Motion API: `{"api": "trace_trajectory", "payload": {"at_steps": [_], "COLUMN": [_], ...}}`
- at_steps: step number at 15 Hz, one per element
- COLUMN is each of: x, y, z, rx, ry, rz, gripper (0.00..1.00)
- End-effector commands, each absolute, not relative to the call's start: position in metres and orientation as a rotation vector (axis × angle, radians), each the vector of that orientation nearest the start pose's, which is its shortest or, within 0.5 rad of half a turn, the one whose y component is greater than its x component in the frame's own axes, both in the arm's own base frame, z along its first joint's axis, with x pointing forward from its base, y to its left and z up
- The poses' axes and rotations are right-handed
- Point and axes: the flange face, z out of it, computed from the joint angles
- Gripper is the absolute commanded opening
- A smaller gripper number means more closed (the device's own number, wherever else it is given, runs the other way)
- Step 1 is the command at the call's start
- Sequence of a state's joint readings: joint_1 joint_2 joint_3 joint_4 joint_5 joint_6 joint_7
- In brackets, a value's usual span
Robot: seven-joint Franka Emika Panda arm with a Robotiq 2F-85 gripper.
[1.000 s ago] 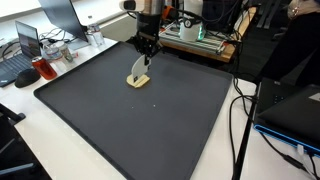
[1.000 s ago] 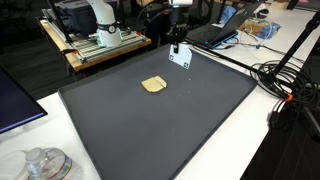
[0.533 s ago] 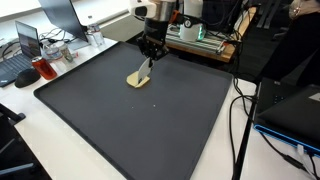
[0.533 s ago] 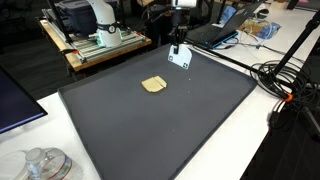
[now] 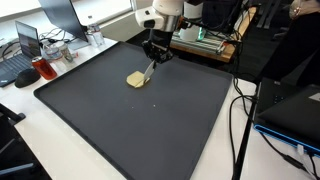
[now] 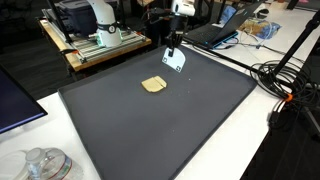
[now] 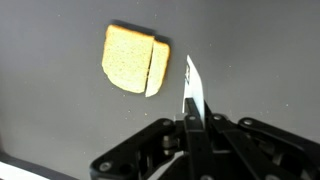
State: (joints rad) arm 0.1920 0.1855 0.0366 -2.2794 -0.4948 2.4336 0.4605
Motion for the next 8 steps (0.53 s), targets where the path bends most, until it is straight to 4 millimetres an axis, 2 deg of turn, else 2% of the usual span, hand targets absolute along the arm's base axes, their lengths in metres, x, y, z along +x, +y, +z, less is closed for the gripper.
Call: {"api": "trace_trajectory", "payload": {"at_steps": [1,8], "x": [0.513,0.514], "y": [0.132,0.146], "z": [0.254,0.236], "rx": [-3.432,-3.379], "ry": [-0.399,-0.523], "rz": [-0.167,-0.261], "gripper": [0.01,0.01]}}
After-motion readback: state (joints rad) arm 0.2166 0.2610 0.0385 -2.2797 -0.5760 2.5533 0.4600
